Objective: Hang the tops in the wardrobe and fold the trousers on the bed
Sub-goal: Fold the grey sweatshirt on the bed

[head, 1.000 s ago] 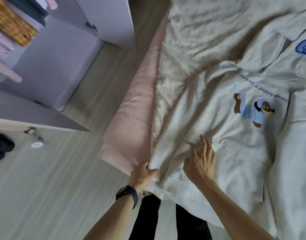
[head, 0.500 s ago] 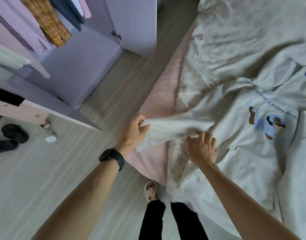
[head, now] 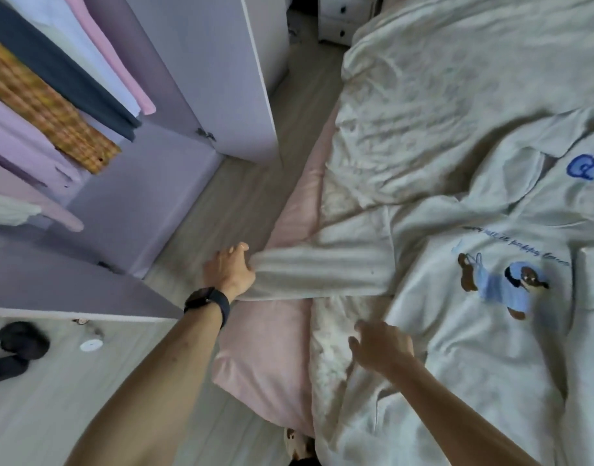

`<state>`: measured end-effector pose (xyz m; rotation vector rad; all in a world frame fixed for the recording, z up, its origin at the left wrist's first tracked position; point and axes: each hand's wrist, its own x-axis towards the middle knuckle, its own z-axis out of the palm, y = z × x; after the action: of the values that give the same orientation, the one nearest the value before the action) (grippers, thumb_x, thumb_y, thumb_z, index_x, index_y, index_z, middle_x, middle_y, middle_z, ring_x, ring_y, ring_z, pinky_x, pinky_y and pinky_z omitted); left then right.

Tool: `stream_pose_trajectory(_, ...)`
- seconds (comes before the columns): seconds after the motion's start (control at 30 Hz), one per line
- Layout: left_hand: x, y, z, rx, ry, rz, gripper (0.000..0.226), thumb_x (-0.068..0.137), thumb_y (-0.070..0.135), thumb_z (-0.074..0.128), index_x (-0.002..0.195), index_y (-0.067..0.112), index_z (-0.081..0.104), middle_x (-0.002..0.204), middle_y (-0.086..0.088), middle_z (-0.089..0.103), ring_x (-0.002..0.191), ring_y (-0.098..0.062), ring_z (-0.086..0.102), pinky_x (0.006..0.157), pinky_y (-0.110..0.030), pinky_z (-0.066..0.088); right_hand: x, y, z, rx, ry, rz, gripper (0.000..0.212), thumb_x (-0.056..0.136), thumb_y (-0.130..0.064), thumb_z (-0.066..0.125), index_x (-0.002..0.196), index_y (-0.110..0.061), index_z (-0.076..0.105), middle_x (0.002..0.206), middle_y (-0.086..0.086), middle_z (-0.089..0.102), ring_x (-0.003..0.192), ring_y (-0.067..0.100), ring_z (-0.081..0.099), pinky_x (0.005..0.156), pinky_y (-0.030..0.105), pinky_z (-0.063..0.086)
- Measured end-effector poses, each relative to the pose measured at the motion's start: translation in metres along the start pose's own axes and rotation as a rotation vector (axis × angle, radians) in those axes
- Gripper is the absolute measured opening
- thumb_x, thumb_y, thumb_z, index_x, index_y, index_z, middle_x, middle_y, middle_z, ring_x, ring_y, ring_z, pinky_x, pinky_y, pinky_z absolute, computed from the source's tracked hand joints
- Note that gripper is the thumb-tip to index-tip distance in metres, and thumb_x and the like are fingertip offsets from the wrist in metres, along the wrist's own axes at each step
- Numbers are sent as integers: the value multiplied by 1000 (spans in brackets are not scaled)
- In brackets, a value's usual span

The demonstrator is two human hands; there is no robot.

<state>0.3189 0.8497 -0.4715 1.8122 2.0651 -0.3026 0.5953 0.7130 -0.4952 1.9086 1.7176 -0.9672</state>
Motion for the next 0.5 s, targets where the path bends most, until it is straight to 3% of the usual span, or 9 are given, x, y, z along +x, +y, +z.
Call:
stream_pose_trajectory(0.2, 7, 49, 44, -58, -159, 125, 51, 94, 36, 57, 144, 28, 47, 148, -1, 48, 134, -26, 47, 104, -41, 44, 32, 1, -62, 134, 248, -34, 35, 100, -46, 43, 129, -32, 58, 127, -4, 63, 111, 24, 64, 84, 34, 49)
stream_pose_trajectory(0.3, 23, 52, 54, -98, -166, 118, 50, 100, 35, 51, 148, 25, 43, 152, -1, 43, 137, -26, 42, 107, -41, 41, 62, 5, -84, 185, 300, -88, 36, 102, -43, 44, 134, -32, 55, 137, -6, 56, 113, 24, 63, 80, 34, 49)
stream_pose_trajectory(0.5, 65, 30, 71, -178, -188, 146, 53, 103, 29, 43, 154, 24, 34, 156, 0, 41, 139, -27, 42, 112, -42, 38, 135, -12, -107, 129, 337, -208, 43, 106, -26, 37, 148, -35, 40, 161, -9, 29, 116, 29, 64, 87, 42, 55)
